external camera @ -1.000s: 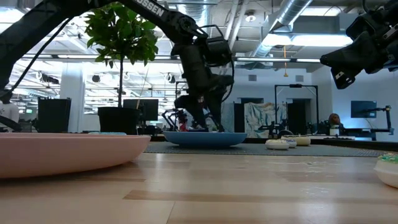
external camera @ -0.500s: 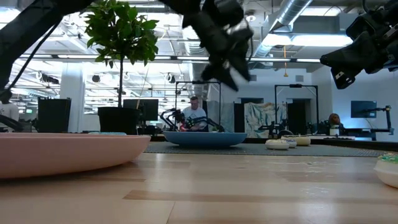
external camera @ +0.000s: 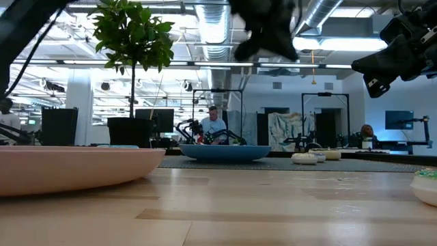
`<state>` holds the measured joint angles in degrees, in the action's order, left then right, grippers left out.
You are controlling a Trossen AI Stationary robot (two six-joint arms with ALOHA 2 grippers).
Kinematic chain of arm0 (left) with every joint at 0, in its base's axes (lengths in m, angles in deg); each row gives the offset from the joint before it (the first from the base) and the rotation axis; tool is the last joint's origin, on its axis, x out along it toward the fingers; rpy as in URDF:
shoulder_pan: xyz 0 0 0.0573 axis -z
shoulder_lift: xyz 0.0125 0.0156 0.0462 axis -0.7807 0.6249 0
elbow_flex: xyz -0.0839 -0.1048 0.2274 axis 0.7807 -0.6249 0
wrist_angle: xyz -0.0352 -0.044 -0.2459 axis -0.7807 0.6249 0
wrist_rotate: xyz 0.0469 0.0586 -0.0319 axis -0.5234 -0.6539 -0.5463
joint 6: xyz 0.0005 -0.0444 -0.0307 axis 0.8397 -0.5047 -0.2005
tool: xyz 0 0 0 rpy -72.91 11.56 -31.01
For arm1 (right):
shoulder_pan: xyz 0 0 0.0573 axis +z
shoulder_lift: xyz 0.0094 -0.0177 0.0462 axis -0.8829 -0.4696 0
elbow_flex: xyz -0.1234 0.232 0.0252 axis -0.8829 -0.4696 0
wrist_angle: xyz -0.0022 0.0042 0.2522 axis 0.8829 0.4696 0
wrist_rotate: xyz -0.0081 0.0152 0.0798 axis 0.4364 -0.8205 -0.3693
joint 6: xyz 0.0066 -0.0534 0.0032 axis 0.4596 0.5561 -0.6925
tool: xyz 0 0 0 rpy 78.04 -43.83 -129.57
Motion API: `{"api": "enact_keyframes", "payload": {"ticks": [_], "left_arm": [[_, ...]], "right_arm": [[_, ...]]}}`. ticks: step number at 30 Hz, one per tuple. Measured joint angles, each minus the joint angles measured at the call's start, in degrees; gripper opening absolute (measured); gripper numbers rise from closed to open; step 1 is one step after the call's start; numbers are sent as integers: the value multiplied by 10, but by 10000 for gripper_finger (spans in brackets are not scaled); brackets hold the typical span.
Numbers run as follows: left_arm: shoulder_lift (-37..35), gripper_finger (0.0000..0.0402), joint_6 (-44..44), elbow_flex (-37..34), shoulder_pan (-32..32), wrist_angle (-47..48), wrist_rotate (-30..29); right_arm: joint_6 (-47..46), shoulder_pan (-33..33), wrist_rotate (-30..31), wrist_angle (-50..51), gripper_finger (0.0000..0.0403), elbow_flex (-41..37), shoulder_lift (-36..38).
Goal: Pick & Place donuts
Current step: Put the large white donut on the light orange plate
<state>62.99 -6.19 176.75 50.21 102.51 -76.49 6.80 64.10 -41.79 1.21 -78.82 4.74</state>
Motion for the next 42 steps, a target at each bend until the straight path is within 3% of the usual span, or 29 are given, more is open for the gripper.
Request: {"api": "enact_keyframes", "payload": {"ticks": [8, 14, 17, 20, 23, 28, 31, 33, 36, 39, 42], "left_arm": [[-37, 1, 13, 0, 79, 62, -158], [-46, 0, -2, 0, 97, 97, -189], [-54, 0, -1, -34, 107, 112, -209], [-92, 0, -29, -122, 114, 95, -210], [-156, 0, -50, -246, 120, 9, -211], [-307, 0, -55, -480, 135, -200, -208], [-399, 0, -49, -611, 146, -267, -196], [-453, 0, -36, -681, 152, -282, -156], [-511, 0, -36, -759, 157, -286, -116], [-546, 0, -97, -811, 159, -307, -114], [-563, 0, -61, -846, 170, -347, -113]], "right_arm": [[0, 0, 0, 0, 0, 0, 0], [0, 0, 0, -1, 0, 0, 0], [0, 0, 0, -2, 0, 0, 0], [0, 0, 0, -4, 0, 0, 0], [-10, 1, -1, -6, 0, -1, 0], [-45, 1, -1, -6, 0, -1, 0], [-45, 1, 0, -7, 0, -1, 0], [-45, 1, 0, -18, 0, -2, 0], [-45, 1, 3, -57, 0, -4, -10], [-45, 1, 25, -91, 0, -3, -26], [-59, 1, 46, -122, 0, -3, -49]]}}
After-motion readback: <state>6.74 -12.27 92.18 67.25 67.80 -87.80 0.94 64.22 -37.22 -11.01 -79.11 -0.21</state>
